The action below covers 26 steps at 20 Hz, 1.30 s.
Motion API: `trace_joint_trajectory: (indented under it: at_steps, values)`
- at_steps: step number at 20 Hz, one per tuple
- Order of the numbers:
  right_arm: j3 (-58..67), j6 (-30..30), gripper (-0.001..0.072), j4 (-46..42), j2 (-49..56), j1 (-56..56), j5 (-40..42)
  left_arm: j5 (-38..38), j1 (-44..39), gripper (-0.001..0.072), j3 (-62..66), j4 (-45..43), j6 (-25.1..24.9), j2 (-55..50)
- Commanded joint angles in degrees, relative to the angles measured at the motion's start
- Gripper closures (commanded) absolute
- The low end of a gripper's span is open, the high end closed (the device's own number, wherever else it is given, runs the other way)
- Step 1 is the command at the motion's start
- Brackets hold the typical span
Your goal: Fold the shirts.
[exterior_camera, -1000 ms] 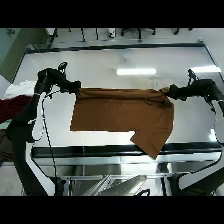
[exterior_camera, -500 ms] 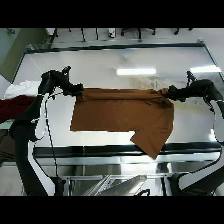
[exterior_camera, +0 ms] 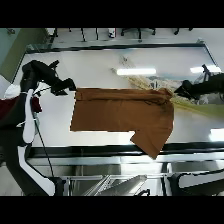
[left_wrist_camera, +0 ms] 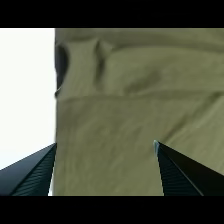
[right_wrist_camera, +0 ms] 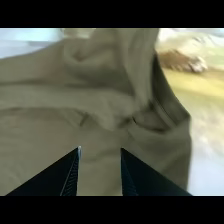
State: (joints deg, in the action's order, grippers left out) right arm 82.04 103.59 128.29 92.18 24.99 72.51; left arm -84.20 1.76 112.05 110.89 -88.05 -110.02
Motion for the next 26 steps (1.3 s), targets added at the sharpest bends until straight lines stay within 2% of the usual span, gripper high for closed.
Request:
trace_joint_trajectory:
  at_steps: [1,3,4,5,9,16,17,18,20,24,26]
  values:
    - [-8.3,-2.5,0.0404,-6.2,-10.5,4.7,6.6,-2.1,4.9,0.0033,-12.8,-0.2,-1.0,9.1]
    - [-21.5,-2.5,0.0387,-6.4,-19.8,6.9,6.1,0.9,6.2,0.0033,-24.2,0.3,-3.0,13.7]
    - [-27.6,-2.5,0.0219,-6.4,-24.1,7.9,5.3,3.5,6.3,0.0034,-30.4,0.3,-4.1,15.9]
    - [-33.6,-2.8,0.0176,-6.3,-28.2,8.9,4.9,6.4,6.3,0.0033,-35.8,0.6,-4.9,17.5]
    - [-49.3,-4.7,0.0179,-6.4,-37.6,10.7,4.8,13.5,6.3,0.0045,-46.5,13.1,-11.6,18.4]
    - [-57.9,-4.4,0.0176,-6.2,-38.6,10.6,1.0,12.2,4.0,0.0071,-47.8,14.2,-12.5,15.4]
    - [-58.1,-4.4,0.0176,-6.2,-38.4,10.6,-0.4,12.3,3.9,0.0267,-47.8,14.2,-12.6,15.4]
    - [-58.1,-4.4,0.0175,-6.1,-37.7,10.6,-1.4,12.7,3.8,0.0353,-47.8,14.1,-12.7,15.4]
    - [-58.1,-4.2,0.0175,-6.2,-35.5,10.6,-1.3,12.2,4.2,0.0346,-47.6,14.1,-12.8,15.4]
    - [-58.1,-2.8,0.0177,-5.7,-30.7,10.6,-3.3,4.5,8.3,0.0345,-42.2,13.2,-14.0,15.7]
    - [-58.1,0.5,0.0178,-1.5,-27.2,10.5,-5.2,4.1,10.8,0.0345,-40.7,13.2,-14.0,16.8]
